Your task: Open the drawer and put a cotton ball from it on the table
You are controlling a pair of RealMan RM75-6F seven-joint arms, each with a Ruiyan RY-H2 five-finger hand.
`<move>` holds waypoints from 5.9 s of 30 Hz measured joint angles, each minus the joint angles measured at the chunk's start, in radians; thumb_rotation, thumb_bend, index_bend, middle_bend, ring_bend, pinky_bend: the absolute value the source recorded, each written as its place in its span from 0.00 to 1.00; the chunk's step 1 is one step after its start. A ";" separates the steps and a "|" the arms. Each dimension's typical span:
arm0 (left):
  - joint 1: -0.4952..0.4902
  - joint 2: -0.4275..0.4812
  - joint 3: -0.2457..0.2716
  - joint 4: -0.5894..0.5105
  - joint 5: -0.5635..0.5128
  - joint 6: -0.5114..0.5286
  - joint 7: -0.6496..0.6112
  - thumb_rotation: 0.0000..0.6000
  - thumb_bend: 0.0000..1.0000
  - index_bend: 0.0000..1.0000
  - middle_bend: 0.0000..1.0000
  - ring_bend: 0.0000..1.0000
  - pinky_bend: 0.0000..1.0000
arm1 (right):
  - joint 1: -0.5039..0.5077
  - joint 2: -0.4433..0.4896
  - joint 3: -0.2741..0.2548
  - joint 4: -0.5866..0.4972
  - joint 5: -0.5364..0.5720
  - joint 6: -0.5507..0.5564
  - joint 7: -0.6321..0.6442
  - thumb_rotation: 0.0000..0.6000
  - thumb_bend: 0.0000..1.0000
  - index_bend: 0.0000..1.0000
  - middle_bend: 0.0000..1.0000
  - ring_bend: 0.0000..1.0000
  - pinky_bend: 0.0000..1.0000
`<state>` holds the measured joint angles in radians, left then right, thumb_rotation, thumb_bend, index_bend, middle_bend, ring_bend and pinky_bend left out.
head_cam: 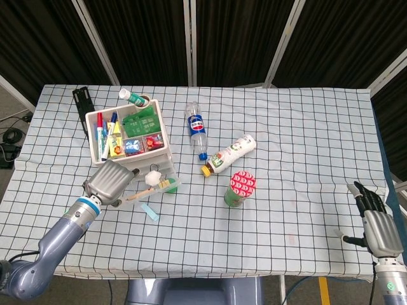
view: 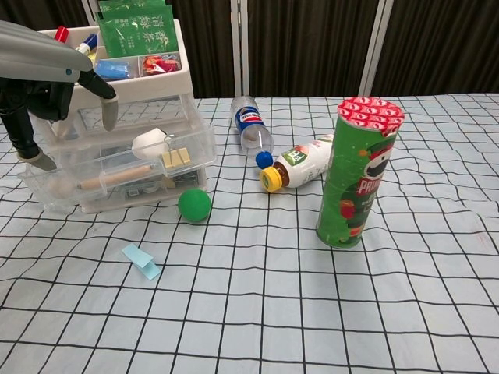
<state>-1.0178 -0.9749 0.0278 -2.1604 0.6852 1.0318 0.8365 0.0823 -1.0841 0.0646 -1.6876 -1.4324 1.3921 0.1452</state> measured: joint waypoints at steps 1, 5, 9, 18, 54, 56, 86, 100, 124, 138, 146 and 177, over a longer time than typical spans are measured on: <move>0.002 -0.003 0.000 0.002 0.002 0.003 -0.001 1.00 0.04 0.29 0.99 0.89 0.82 | 0.000 0.000 0.000 0.000 0.000 0.000 0.000 1.00 0.04 0.00 0.00 0.00 0.00; 0.005 -0.009 0.005 0.009 0.001 0.012 0.002 1.00 0.04 0.29 0.99 0.89 0.82 | 0.000 0.000 0.000 0.000 -0.002 0.002 0.002 1.00 0.04 0.00 0.00 0.00 0.00; -0.001 -0.003 0.004 0.009 -0.016 0.009 0.005 1.00 0.02 0.29 0.98 0.89 0.82 | 0.000 -0.002 -0.001 0.001 -0.003 0.002 0.001 1.00 0.04 0.00 0.00 0.00 0.00; -0.027 -0.004 0.006 0.045 -0.034 -0.038 0.009 1.00 0.00 0.27 0.98 0.89 0.81 | 0.001 -0.009 0.002 0.009 0.005 0.000 -0.004 1.00 0.04 0.00 0.00 0.00 0.00; 0.010 -0.023 0.024 0.103 0.115 -0.102 -0.098 1.00 0.00 0.26 0.97 0.89 0.81 | 0.007 -0.026 0.015 0.031 0.030 -0.011 -0.006 1.00 0.04 0.00 0.00 0.00 0.00; 0.012 -0.025 0.024 0.103 0.115 -0.095 -0.096 1.00 0.00 0.26 0.97 0.89 0.81 | 0.007 -0.026 0.014 0.031 0.029 -0.012 -0.006 1.00 0.04 0.00 0.00 0.00 0.00; -0.006 -0.034 0.009 0.178 0.061 -0.174 -0.162 1.00 0.00 0.25 0.97 0.89 0.81 | 0.016 -0.048 0.024 0.055 0.067 -0.035 -0.037 1.00 0.04 0.00 0.00 0.00 0.00; 0.011 -0.087 -0.006 0.206 0.097 -0.087 -0.163 1.00 0.00 0.25 0.97 0.89 0.81 | 0.015 -0.049 0.025 0.055 0.065 -0.034 -0.033 1.00 0.04 0.00 0.00 0.00 0.00; -0.006 -0.032 -0.021 0.163 0.088 -0.125 -0.149 1.00 0.00 0.32 0.96 0.88 0.81 | 0.015 -0.045 0.024 0.051 0.065 -0.037 -0.028 1.00 0.04 0.00 0.00 0.00 0.00; -0.029 -0.074 -0.042 0.173 0.102 -0.100 -0.113 1.00 0.00 0.31 0.96 0.87 0.81 | 0.015 -0.038 0.027 0.050 0.066 -0.040 -0.009 1.00 0.04 0.00 0.00 0.00 0.00; -0.067 -0.092 -0.053 0.176 0.045 -0.102 -0.070 1.00 0.00 0.31 0.96 0.87 0.81 | 0.016 -0.034 0.028 0.051 0.070 -0.045 0.001 1.00 0.04 0.00 0.00 0.00 0.00; -0.151 -0.185 -0.019 0.201 -0.096 -0.052 0.022 1.00 0.29 0.54 0.96 0.87 0.81 | 0.009 -0.013 0.036 0.045 0.073 -0.040 0.045 1.00 0.04 0.00 0.00 0.00 0.00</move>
<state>-1.1692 -1.1595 0.0093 -1.9594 0.5896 0.9793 0.8588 0.0916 -1.0973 0.1004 -1.6422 -1.3594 1.3526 0.1904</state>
